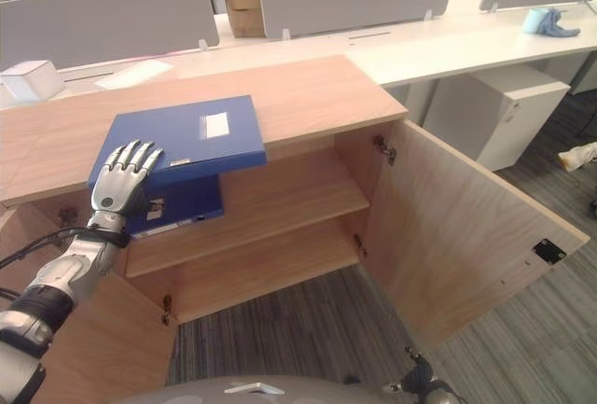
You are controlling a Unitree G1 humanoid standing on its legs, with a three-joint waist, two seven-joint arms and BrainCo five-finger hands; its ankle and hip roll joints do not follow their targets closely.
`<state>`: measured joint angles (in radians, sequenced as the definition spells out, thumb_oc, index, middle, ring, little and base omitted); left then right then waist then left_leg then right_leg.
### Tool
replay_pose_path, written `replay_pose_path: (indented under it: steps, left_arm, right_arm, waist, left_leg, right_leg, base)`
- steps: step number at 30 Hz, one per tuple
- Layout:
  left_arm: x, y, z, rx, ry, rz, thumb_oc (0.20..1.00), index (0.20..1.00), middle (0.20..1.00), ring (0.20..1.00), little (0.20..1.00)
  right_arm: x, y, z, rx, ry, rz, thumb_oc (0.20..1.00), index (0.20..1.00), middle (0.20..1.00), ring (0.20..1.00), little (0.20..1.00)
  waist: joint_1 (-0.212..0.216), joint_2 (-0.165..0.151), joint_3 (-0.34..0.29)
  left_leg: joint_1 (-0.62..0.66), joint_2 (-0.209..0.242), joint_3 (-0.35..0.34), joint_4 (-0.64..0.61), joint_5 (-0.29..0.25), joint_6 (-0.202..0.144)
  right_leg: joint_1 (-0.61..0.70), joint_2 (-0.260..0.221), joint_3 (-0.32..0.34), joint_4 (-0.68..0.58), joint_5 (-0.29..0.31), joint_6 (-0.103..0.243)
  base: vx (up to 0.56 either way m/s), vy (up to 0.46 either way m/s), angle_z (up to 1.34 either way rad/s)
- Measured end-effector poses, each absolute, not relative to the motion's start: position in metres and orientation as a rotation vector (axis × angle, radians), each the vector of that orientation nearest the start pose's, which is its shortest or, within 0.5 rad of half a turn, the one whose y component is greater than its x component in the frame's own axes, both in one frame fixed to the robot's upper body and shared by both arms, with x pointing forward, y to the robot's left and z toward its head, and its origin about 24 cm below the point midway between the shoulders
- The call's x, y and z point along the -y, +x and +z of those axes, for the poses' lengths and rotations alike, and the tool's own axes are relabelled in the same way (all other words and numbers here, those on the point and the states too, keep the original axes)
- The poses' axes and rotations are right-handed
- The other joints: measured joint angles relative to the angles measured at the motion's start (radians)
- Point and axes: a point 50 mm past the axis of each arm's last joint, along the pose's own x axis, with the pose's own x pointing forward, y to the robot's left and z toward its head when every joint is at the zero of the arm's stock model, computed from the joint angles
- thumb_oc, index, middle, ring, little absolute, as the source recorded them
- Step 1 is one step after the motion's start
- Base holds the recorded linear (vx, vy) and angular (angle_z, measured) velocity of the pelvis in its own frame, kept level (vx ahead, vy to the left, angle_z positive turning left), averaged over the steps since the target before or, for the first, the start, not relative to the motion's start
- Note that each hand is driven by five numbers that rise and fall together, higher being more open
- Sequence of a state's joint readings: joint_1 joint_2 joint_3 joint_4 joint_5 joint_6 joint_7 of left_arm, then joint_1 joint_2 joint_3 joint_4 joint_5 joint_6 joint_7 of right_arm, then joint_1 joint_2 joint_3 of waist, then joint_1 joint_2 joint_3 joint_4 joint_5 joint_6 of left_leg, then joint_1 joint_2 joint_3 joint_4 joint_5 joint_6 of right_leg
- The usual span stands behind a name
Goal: Put the empty folder in the office cabinet
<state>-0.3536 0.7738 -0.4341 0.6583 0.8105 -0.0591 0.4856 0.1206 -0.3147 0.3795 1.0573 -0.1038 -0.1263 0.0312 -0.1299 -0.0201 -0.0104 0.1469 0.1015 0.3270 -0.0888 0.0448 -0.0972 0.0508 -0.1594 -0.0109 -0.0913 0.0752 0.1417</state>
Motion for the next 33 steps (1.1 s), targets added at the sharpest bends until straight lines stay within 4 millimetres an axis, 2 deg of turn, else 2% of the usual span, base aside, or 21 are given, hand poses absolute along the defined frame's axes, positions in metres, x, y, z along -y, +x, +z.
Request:
replay_pose_path:
  steps: [1, 2, 8, 13, 18, 24, 26, 29, 30, 31, 33]
  left_arm:
    - [-0.292, 0.294, 0.046, 0.056, 1.727, 0.056, 0.357, 0.357, 0.357, 0.357, 0.357]
    - [-0.293, 0.294, 0.046, 0.052, 1.730, 0.060, 0.200, 0.200, 0.200, 0.200, 0.200]
    - [-0.290, 0.301, 0.057, 0.093, 1.714, 0.091, 0.200, 0.200, 0.200, 0.200, 0.200]
    - [-0.268, 0.308, 0.098, 0.315, 1.648, 0.119, 0.200, 0.200, 0.200, 0.200, 0.200]
    - [-0.258, 0.295, 0.136, 0.501, 1.501, 0.191, 0.200, 0.200, 0.200, 0.200, 0.200]
    - [-0.255, 0.278, 0.158, 0.601, 1.348, 0.244, 0.200, 0.200, 0.200, 0.200, 0.200]
    - [-0.254, 0.274, 0.166, 0.631, 1.228, 0.277, 0.200, 0.200, 0.200, 0.200, 0.200]
    - [-0.240, 0.265, 0.183, 0.712, 0.917, 0.302, 0.200, 0.200, 0.200, 0.200, 0.200]
    - [-0.240, 0.265, 0.183, 0.712, 0.917, 0.302, 0.200, 0.200, 0.200, 0.200, 0.200]
    - [-0.233, 0.261, 0.189, 0.751, 0.788, 0.280, 0.200, 0.200, 0.200, 0.200, 0.200]
    - [-0.229, 0.258, 0.193, 0.774, 0.672, 0.223, 0.200, 0.200, 0.200, 0.200, 0.200]
  right_arm:
    - [0.222, 0.077, -0.157, -1.096, -0.506, 0.300, 1.000, 1.000, 1.000, 1.000, 1.000]
    - [0.221, 0.077, -0.157, -1.097, -0.507, 0.303, 1.000, 1.000, 1.000, 1.000, 1.000]
    - [0.221, 0.078, -0.157, -1.090, -0.509, 0.305, 1.000, 1.000, 1.000, 1.000, 1.000]
    - [0.221, 0.077, -0.157, -1.092, -0.509, 0.303, 1.000, 1.000, 1.000, 1.000, 1.000]
    - [0.221, 0.077, -0.157, -1.094, -0.508, 0.304, 1.000, 1.000, 1.000, 1.000, 1.000]
    - [0.217, 0.080, -0.155, -1.068, -0.501, 0.309, 1.000, 1.000, 1.000, 1.000, 1.000]
    - [0.217, 0.081, -0.155, -1.065, -0.501, 0.307, 1.000, 1.000, 1.000, 1.000, 1.000]
    - [0.216, 0.088, -0.152, -1.037, -0.497, 0.305, 1.000, 1.000, 1.000, 1.000, 1.000]
    - [0.216, 0.088, -0.152, -1.037, -0.497, 0.305, 1.000, 1.000, 1.000, 1.000, 1.000]
    - [0.215, 0.093, -0.151, -1.019, -0.499, 0.307, 1.000, 1.000, 1.000, 1.000, 1.000]
    - [0.216, 0.103, -0.148, -0.991, -0.507, 0.303, 1.000, 1.000, 1.000, 1.000, 1.000]
  waist:
    - [-0.001, -0.001, -0.004]
    - [-0.001, -0.003, -0.011]
    - [0.000, -0.003, -0.021]
    - [0.015, -0.002, -0.019]
    - [0.035, 0.001, -0.018]
    - [0.073, 0.004, -0.015]
    - [0.093, 0.009, -0.011]
    - [0.117, 0.014, -0.001]
    - [0.117, 0.014, -0.001]
    - [0.128, 0.015, 0.000]
    - [0.134, 0.019, 0.001]
  left_leg:
    - [0.000, 0.000, 0.002, 0.000, 0.000, 0.000]
    - [0.000, 0.000, 0.005, 0.000, 0.000, 0.000]
    - [0.001, 0.000, 0.012, 0.000, 0.000, 0.000]
    - [0.000, 0.000, 0.006, 0.000, 0.000, 0.000]
    - [-0.014, 0.000, -0.029, 0.000, 0.001, 0.000]
    - [-0.024, 0.000, -0.066, 0.000, 0.002, 0.001]
    - [-0.028, -0.002, -0.081, 0.000, 0.004, 0.001]
    - [-0.038, -0.003, -0.113, 0.000, 0.008, 0.001]
    - [-0.038, -0.003, -0.113, 0.000, 0.008, 0.001]
    - [-0.039, -0.003, -0.116, 0.000, 0.010, 0.002]
    - [-0.040, -0.003, -0.117, 0.000, 0.010, 0.002]
  right_leg:
    - [-0.001, 0.000, 0.001, 0.000, 0.000, 0.000]
    - [-0.003, 0.000, 0.004, 0.000, 0.001, 0.000]
    - [-0.005, 0.000, 0.010, 0.001, 0.006, -0.002]
    - [0.000, -0.001, 0.002, 0.000, 0.006, -0.002]
    - [0.010, -0.004, -0.031, 0.000, 0.005, -0.003]
    - [0.024, -0.006, -0.062, 0.000, -0.002, -0.005]
    - [0.031, -0.009, -0.082, 0.000, -0.004, -0.004]
    - [0.040, -0.011, -0.111, 0.000, -0.008, -0.006]
    - [0.040, -0.011, -0.111, 0.000, -0.008, -0.006]
    - [0.040, -0.010, -0.112, 0.000, -0.009, -0.007]
    - [0.042, -0.011, -0.113, 0.000, -0.009, -0.006]
  base:
    - [0.00, 0.012, -0.04]
    - [-0.01, 0.023, -0.06]
    - [0.00, 0.006, -0.01]
    - [-0.01, 0.001, 0.04]
    - [-0.01, -0.003, 0.17]
    - [-0.01, -0.004, 0.20]
    - [0.00, 0.008, 0.22]
    - [0.00, 0.007, 0.26]
    - [-0.01, 0.000, 0.16]
    - [-0.02, 0.002, 0.04]
    - [-0.01, 0.002, 0.02]
